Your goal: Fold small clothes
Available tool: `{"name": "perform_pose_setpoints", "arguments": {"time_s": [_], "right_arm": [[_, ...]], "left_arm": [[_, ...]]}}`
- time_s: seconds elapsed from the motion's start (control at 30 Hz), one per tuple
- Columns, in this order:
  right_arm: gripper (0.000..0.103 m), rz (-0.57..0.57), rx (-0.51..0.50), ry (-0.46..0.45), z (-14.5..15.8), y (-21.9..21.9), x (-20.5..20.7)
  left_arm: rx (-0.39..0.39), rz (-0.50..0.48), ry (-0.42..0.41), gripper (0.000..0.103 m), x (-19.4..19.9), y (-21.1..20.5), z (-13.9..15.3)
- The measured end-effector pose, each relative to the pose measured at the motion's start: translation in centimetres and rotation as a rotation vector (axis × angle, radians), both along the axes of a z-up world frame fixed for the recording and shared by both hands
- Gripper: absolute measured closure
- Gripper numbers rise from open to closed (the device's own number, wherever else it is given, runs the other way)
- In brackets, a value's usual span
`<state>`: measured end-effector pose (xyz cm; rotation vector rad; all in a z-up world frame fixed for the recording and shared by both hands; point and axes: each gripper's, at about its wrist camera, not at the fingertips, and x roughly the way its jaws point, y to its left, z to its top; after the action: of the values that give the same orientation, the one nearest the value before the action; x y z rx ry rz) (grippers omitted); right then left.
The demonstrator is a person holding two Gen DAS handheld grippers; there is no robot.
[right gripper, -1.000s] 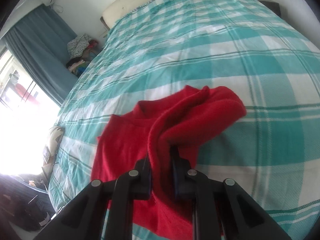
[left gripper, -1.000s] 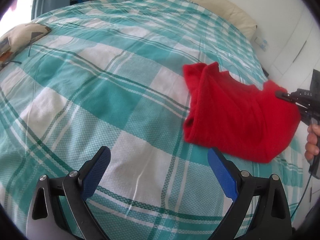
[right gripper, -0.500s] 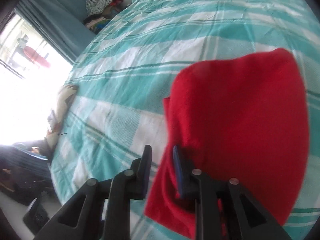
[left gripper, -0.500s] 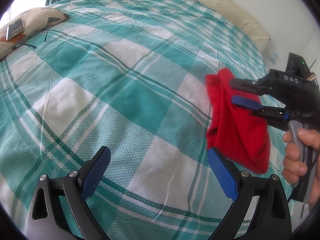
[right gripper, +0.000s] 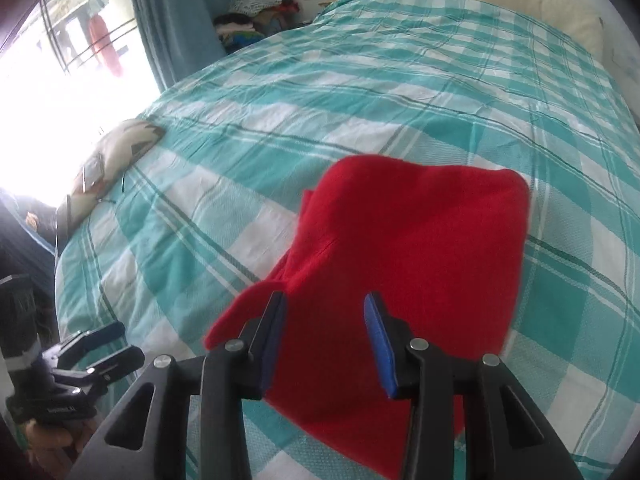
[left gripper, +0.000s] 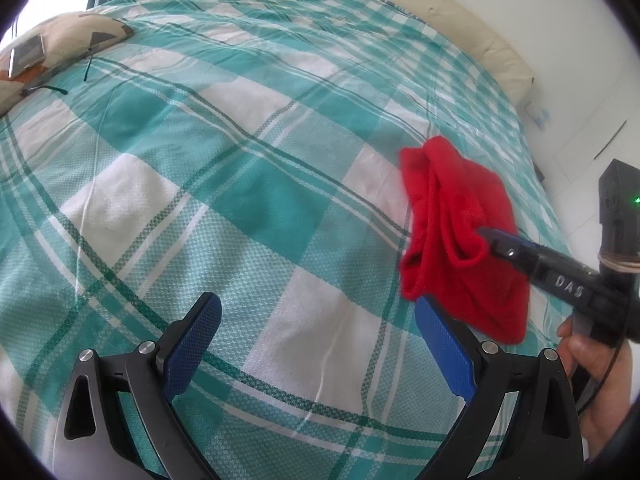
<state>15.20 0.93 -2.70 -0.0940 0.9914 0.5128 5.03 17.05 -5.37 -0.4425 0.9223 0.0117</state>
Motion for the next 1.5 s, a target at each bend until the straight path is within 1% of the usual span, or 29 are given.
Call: {"name": "perform_pose_setpoints", "arguments": {"time_s": [0.07, 0.13, 0.17, 0.23, 0.33, 0.43, 0.53, 0.6, 0.63, 0.7, 0.73, 0.8, 0.83, 0.9, 0.97, 1.03, 1.07, 1.1, 1.17, 1.2, 1.3, 1.4, 1.5], "right_arm": [[0.070, 0.045, -0.051, -0.004, -2.2, 2.1, -0.7], [0.071, 0.065, -0.105, -0.004, -4.3, 3.5, -1.3], [0.071, 0.070, -0.117, -0.017, -4.8, 3.9, -1.7], [0.071, 0.078, -0.118, -0.038, -4.8, 4.1, -2.3], [0.071, 0.105, -0.053, -0.023, -3.4, 3.2, -3.2], [0.071, 0.088, 0.006, -0.063, -0.9, 1.1, -4.6], [0.071, -0.011, 0.099, -0.096, 1.4, -3.4, -5.5], [0.071, -0.103, 0.150, -0.097, 1.8, -6.6, -5.8], [0.071, -0.136, 0.169, -0.080, 1.4, -8.0, -5.8], [0.071, -0.170, 0.186, -0.014, -0.3, -9.6, -5.6], [0.071, -0.170, 0.191, 0.023, -1.4, -9.9, -5.6], [0.071, -0.154, 0.169, 0.077, -3.5, -9.6, -6.2], [0.071, -0.141, 0.152, 0.081, -4.2, -9.3, -6.8], [0.071, -0.121, 0.130, 0.055, -4.5, -9.0, -8.0], [0.070, -0.129, 0.141, 0.058, -4.0, -9.4, -8.6], [0.067, -0.146, 0.169, 0.049, -3.2, -10.5, -8.9], [0.058, -0.157, 0.175, 0.034, -2.6, -11.2, -8.9], [0.045, -0.174, 0.181, 0.015, -2.0, -11.8, -8.7], [0.034, -0.219, 0.206, -0.020, -0.8, -13.4, -8.0], [0.033, -0.243, 0.228, -0.028, -0.4, -14.2, -7.4], [0.033, -0.318, 0.327, -0.014, 0.2, -16.4, -4.8], [0.030, -0.381, 0.425, 0.059, -0.7, -18.3, -1.2], [0.030, -0.423, 0.509, 0.148, -2.8, -19.5, 2.5]], "left_arm": [[0.011, 0.010, 0.000, 0.005, -0.1, 0.2, -0.1], [0.016, 0.019, 0.004, 0.005, -0.1, 0.4, -0.3], [0.016, 0.022, 0.007, 0.005, -0.1, 0.5, -0.3], [0.012, 0.026, 0.010, 0.005, -0.1, 0.7, -0.4], [0.007, 0.021, 0.006, 0.005, 0.0, 0.6, -0.2], [0.017, 0.006, -0.002, 0.005, -0.1, 0.1, 0.0], [0.031, -0.002, 0.001, 0.005, -0.1, -0.1, 0.0], [0.023, -0.001, 0.005, 0.005, 0.0, -0.2, -0.1], [0.017, -0.002, 0.006, 0.005, 0.0, -0.2, -0.1], [0.019, -0.005, 0.006, 0.005, 0.1, -0.5, -0.1], [0.026, -0.008, 0.006, 0.005, 0.2, -0.7, -0.2], [0.042, -0.011, 0.008, 0.005, 0.1, -0.9, -0.3], [0.048, -0.011, 0.011, 0.005, 0.0, -0.9, -0.4], [0.044, -0.008, 0.017, 0.005, -0.2, -0.7, -0.6], [-0.007, -0.020, -0.006, 0.005, -0.2, -0.5, -0.2], [-0.087, -0.081, -0.039, 0.005, 1.0, -0.7, 0.8], [-0.115, -0.122, -0.041, 0.005, 2.2, -1.2, 1.4], [-0.142, -0.170, -0.040, 0.005, 3.5, -1.9, 2.0], [-0.212, -0.292, -0.024, 0.004, 7.1, -3.6, 2.6], [-0.237, -0.332, -0.011, 0.004, 8.9, -4.4, 2.5], [-0.208, -0.346, 0.083, 0.004, 13.6, -6.3, 0.8], [-0.201, -0.360, 0.165, 0.005, 16.3, -7.6, -1.2], [-0.175, -0.351, 0.187, 0.005, 17.7, -8.1, -2.0]]}}
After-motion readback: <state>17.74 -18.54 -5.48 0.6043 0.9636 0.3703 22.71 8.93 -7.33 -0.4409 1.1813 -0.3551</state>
